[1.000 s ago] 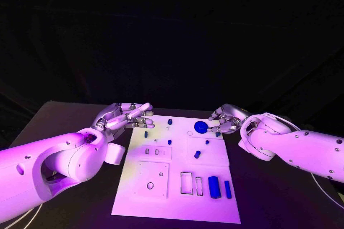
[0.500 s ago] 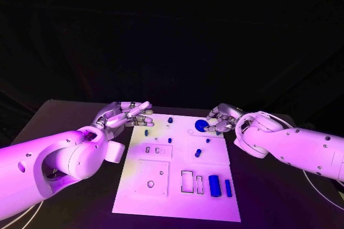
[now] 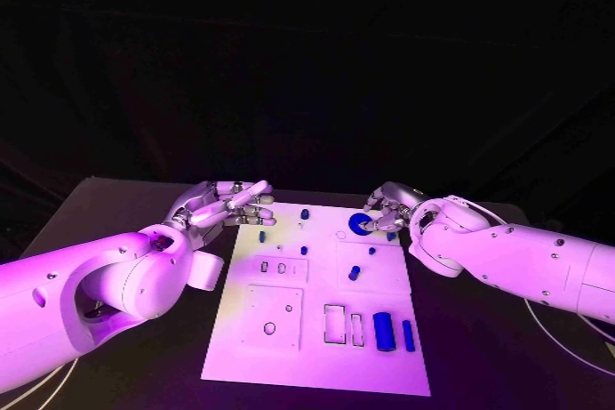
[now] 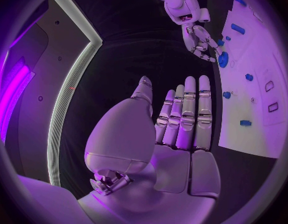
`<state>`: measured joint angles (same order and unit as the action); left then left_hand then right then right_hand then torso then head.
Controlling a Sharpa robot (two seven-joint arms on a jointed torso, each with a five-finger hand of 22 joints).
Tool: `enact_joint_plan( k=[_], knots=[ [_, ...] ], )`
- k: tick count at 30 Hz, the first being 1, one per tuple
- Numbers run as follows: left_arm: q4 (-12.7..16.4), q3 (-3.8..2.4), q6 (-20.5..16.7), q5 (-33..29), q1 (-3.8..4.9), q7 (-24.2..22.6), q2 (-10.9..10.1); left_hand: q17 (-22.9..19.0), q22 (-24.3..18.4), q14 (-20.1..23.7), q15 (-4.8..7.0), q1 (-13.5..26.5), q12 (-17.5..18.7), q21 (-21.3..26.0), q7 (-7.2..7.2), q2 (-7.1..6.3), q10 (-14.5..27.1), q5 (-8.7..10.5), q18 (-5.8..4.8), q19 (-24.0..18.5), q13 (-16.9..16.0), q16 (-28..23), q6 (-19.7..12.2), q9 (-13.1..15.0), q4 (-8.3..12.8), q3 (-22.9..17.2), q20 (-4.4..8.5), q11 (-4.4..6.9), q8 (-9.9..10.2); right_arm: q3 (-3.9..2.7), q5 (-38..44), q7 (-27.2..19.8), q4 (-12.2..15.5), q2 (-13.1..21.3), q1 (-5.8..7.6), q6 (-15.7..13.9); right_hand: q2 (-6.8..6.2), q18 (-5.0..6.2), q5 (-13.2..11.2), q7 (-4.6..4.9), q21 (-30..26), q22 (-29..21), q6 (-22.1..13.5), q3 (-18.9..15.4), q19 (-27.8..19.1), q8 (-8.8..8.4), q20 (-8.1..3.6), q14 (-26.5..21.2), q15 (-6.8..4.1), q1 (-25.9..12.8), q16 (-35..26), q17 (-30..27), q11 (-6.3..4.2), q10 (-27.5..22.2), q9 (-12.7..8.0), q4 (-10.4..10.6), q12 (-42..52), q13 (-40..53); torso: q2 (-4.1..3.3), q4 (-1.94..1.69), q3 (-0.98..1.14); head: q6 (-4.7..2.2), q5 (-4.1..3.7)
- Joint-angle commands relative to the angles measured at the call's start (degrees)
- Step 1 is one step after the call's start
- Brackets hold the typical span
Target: Assemble the parts on the task board
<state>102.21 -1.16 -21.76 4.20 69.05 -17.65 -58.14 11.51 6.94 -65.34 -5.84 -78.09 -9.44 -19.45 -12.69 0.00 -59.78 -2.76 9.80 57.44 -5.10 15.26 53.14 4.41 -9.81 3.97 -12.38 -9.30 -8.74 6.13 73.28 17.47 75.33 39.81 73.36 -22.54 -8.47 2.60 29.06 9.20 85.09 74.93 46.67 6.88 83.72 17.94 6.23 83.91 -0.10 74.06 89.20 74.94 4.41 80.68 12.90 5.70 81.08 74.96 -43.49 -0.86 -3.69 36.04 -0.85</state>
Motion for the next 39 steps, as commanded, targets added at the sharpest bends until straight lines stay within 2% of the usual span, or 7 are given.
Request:
enact_joint_plan(
  k=[1,5,13,24,39],
  knots=[
    [0.02,-0.04,1.19,-0.20,0.06,-0.16,0.15,0.08,-0.05,0.21,-0.23,-0.02,0.22,0.20,-0.03,0.57,0.25,-0.13,0.71,0.10,0.06,-0.16,-0.31,-0.09,0.21,0.19,-0.15,0.03,0.33,0.01,2.32,0.83,-0.85,-0.54,-0.06,1.11,-0.04,-0.94,0.17,0.05,0.25,8.80,-0.44,0.19,1.78,0.18,0.20,5.80,0.37,0.58,0.22,13.82,0.01,0.29,0.05,0.27,0.15,4.78,0.00,0.01,-0.03,0.06,0.07],
    [-0.07,-0.04,1.30,-0.20,0.06,-0.04,0.19,0.10,-0.07,0.22,-0.23,-0.05,0.21,0.21,-0.02,0.62,0.22,-0.13,0.71,0.09,0.06,-0.17,-0.28,-0.08,0.24,0.19,-0.15,0.04,0.34,0.02,2.75,0.90,-1.90,-1.27,-0.09,1.18,-0.04,-0.95,0.25,0.04,0.27,8.83,-0.45,0.21,1.80,0.34,0.20,5.81,0.36,0.57,0.23,13.85,0.00,0.28,0.14,0.31,0.15,4.77,-0.03,0.12,0.01,0.14,0.25],
    [-0.13,-0.04,1.44,-0.20,0.06,0.07,0.29,0.13,-0.08,0.22,-0.23,0.05,0.22,0.23,-0.03,0.62,0.21,-0.12,0.72,0.09,0.05,-0.19,-0.27,-0.08,0.20,0.27,-0.16,0.04,0.35,0.10,3.10,1.23,-3.17,-2.34,-0.22,1.92,-0.04,-0.92,0.25,0.04,0.19,8.73,-0.48,0.22,1.72,0.40,0.20,5.80,0.36,0.57,0.22,13.83,0.00,0.02,0.17,0.32,-0.09,4.50,-0.03,0.11,0.04,0.16,0.26],
    [-0.13,-0.04,1.53,-0.20,0.06,0.22,0.28,0.16,-0.10,0.23,-0.23,0.13,0.23,0.23,-0.04,0.61,0.20,-0.12,0.72,0.09,0.04,-0.20,-0.27,-0.09,0.17,0.34,-0.17,0.03,0.37,0.15,3.16,1.12,-3.24,-2.66,-0.71,3.88,-0.22,-0.83,-0.16,0.10,-0.08,8.40,-1.10,0.13,1.44,0.76,0.22,5.76,0.39,0.33,0.15,13.67,0.06,-0.59,0.40,0.55,-0.63,3.92,-0.05,0.17,0.03,0.30,0.27],
    [-0.26,-0.04,1.53,-0.20,0.06,0.34,0.26,0.16,-0.10,0.23,-0.23,0.13,0.23,0.23,-0.04,0.61,0.20,-0.12,0.72,0.09,0.04,-0.20,-0.27,-0.09,0.17,0.34,-0.17,0.03,0.37,0.16,3.08,0.98,-3.41,-2.78,-0.84,4.01,-0.16,-0.82,-0.22,0.10,-0.10,8.40,-1.17,0.14,1.43,0.91,0.22,5.75,0.40,0.26,0.13,13.64,0.06,-0.58,0.48,0.64,-0.61,3.95,-0.07,0.10,0.07,0.29,0.22]
  ],
)
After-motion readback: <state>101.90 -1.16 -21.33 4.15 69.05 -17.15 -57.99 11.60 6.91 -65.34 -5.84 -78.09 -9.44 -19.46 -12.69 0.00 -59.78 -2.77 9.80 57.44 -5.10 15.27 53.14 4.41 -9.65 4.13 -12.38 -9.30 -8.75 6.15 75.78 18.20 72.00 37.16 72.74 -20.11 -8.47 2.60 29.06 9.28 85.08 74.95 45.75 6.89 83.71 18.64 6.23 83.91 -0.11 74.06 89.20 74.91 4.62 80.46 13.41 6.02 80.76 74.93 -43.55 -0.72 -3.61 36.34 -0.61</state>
